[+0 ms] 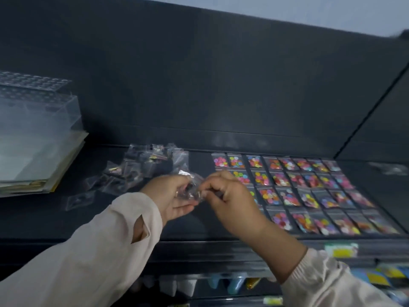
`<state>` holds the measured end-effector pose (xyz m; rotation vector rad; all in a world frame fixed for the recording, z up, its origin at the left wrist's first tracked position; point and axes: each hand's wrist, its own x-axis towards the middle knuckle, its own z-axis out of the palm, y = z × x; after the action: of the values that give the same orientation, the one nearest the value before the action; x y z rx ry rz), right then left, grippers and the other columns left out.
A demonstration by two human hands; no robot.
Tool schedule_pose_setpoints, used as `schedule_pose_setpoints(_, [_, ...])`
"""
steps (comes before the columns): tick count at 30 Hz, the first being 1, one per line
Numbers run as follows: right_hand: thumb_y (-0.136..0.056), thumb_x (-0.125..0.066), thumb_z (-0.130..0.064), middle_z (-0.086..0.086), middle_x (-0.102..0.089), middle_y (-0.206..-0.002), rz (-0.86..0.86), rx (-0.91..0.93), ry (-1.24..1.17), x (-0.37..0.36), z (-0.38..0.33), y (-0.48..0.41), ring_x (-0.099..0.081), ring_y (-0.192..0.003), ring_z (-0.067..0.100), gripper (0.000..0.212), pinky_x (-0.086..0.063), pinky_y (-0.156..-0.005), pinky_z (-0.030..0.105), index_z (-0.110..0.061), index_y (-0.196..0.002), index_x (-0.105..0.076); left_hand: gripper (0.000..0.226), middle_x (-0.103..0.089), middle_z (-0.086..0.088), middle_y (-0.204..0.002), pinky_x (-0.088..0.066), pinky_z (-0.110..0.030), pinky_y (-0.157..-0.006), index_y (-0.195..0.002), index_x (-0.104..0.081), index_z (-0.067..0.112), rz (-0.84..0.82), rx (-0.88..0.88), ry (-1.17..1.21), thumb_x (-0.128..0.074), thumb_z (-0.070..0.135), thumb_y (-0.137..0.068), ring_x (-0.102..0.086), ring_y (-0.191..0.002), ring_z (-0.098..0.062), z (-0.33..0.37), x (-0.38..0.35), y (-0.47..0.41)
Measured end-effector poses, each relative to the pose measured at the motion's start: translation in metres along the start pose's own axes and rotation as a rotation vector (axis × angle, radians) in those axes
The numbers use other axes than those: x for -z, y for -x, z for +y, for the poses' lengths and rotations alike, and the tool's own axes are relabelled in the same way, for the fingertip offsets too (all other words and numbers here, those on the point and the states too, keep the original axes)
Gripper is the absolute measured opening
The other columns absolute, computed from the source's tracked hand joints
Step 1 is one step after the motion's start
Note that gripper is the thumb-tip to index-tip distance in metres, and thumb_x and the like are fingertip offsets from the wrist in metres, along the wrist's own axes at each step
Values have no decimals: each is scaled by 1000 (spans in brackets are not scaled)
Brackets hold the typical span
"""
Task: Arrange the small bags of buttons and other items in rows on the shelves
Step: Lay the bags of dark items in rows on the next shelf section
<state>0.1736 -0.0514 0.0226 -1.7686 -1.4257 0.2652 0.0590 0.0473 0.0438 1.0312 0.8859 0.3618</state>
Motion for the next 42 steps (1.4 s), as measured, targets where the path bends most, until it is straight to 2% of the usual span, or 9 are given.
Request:
schedule_pose_setpoints(6, [-80,-63,2,2,-56,-97,120,-76,-52,81,15,82,-56,-83,4,23,-42,-73,7,-17,-93,-65,13,-67,-5,-79,-52,-27,-61,-90,-58,12,-202,-29,25,-67,10,-81,-65,-67,-17,-35,-106,31])
schedule_pose_setpoints(9, [-80,-70,-7,-7,-57,-97,222,-251,-127,127,28,134,-53,-81,-4,37,-44,-68,8,-34,-97,-51,20,-67,-9,-81,-53,-24,-55,-95,-59,9,-255,-31,5,-61,-5,-82,-65,-64,-16,-62,-169,48])
schedule_pose_setpoints(13, [-76,-73,-8,-9,-57,-100,289,-435,-288,194,47,208,-58,-83,2,48,-49,-67,14,-36,-106,-47,25,-64,-15,-87,-53,-25,-48,-98,-59,3,-322,-48,-47,-54,-16,-81,-64,-68,-22,-100,-257,75])
schedule_pose_setpoints(17, [-80,-71,-17,0,-56,-103,410,-660,-697,257,71,272,-61,-91,14,53,-50,-81,34,-24,-125,-44,28,-65,-15,-85,-55,-34,-61,-86,-60,10,-406,-73,-119,-52,-16,-81,-65,-72,-25,-139,-335,94])
schedule_pose_setpoints(19, [-74,-75,-21,1,-60,-98,438,-712,-684,282,86,302,-63,-85,12,57,-49,-79,35,-20,-124,-47,31,-65,-14,-83,-50,-35,-67,-83,-62,13,-448,-69,-125,-52,-16,-80,-62,-75,-27,-157,-371,105])
schedule_pose_setpoints(23, [-80,-66,2,2,-56,-72,480,-734,-675,324,108,347,-55,-68,14,24,-44,-62,24,-11,-100,-61,35,-63,-7,-67,-48,-20,-47,-73,-67,16,-528,-36,-128,-52,-15,-80,-57,-60,-20,-177,-435,125])
schedule_pose_setpoints(28, [-83,-61,2,-1,-64,-76,551,-780,-751,366,139,381,-60,-72,15,17,-46,-69,26,-13,-89,-63,33,-59,-7,-60,-45,-18,-42,-75,-69,12,-593,63,-113,-49,-14,-83,-54,-52,-14,-193,-497,126])
schedule_pose_setpoints(31, [-85,-56,2,2,-63,-76,616,-787,-887,386,164,387,-58,-65,12,19,-46,-65,25,-13,-94,-64,27,-61,-9,-76,-47,-19,-48,-101,-61,5,-685,56,-246,-56,-13,-81,-56,-61,-14,-203,-529,113])
schedule_pose_setpoints(42, [-93,-52,-18,4,-62,-83,690,-870,-957,490,275,333,-53,-65,14,17,-43,-58,22,-16,-102,-67,31,-51,-15,-72,-44,-21,-44,-89,-57,5,-727,13,-363,-50,-22,-77,-48,-55,-20,-189,-661,7])
